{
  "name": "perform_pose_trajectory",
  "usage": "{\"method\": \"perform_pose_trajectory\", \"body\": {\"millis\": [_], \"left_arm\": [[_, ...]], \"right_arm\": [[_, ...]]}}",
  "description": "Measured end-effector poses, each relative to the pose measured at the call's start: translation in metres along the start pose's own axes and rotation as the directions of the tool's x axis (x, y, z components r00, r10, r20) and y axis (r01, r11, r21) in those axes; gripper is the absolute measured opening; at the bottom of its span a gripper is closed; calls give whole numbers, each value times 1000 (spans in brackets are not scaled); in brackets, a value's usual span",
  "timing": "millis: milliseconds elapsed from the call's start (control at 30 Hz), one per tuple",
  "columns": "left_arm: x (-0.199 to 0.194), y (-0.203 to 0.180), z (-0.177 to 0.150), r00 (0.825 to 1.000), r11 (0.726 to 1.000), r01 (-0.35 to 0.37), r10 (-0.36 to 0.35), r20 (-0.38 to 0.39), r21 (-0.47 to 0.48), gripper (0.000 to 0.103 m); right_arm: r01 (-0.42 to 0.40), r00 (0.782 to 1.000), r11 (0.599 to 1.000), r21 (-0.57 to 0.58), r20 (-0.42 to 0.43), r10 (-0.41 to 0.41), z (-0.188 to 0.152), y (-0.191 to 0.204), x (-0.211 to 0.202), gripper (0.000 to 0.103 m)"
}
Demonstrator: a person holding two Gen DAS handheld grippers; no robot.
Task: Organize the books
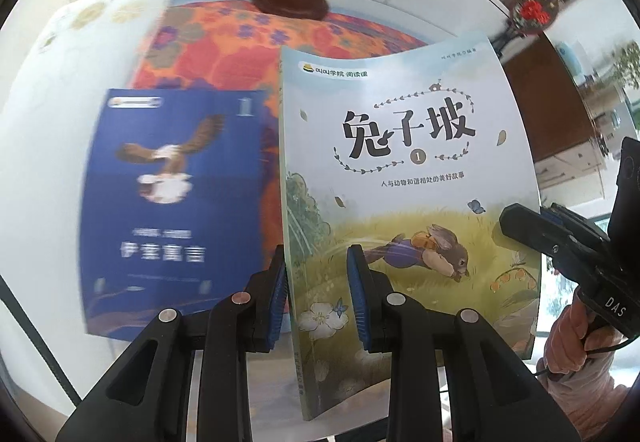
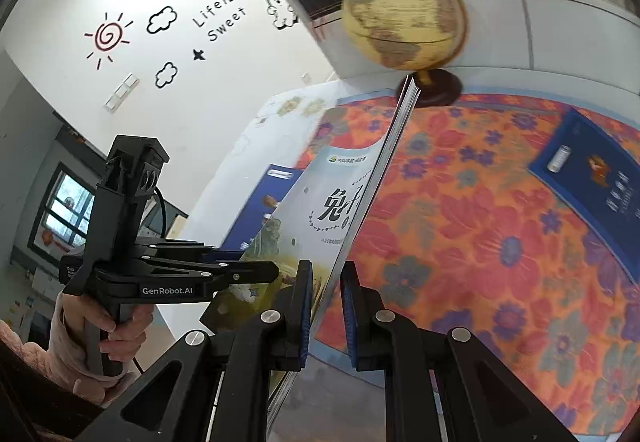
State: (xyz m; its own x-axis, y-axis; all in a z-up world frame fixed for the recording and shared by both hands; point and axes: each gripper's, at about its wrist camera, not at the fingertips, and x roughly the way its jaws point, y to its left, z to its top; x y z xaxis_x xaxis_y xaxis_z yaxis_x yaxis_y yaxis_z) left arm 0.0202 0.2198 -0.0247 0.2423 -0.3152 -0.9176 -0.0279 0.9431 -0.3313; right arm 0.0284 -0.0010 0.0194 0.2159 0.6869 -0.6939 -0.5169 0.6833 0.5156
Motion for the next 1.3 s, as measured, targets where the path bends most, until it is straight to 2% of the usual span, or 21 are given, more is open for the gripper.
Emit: {"method": "perform_pose_trajectory", "body": {"millis": [400, 667, 900, 1300], "left_arm": [[-22, 77, 0, 997, 996, -69, 71, 38, -59, 25], [-20, 116, 2, 997, 991, -69, 72, 26, -115, 25], [-15, 139, 2, 997, 988, -67, 70, 17, -140, 25], [-6, 157, 0, 998, 983, -54, 55, 0, -177, 25]], "right_arm": [[-92, 994, 995, 25, -51, 93, 24, 35, 71, 15], [-111, 990, 993, 33, -81, 114, 35, 49, 108, 15], [-113, 987, 992, 48, -112, 118, 36, 53, 133, 15], [-83, 984, 994, 76, -152, 94, 28, 51, 152, 15]]}}
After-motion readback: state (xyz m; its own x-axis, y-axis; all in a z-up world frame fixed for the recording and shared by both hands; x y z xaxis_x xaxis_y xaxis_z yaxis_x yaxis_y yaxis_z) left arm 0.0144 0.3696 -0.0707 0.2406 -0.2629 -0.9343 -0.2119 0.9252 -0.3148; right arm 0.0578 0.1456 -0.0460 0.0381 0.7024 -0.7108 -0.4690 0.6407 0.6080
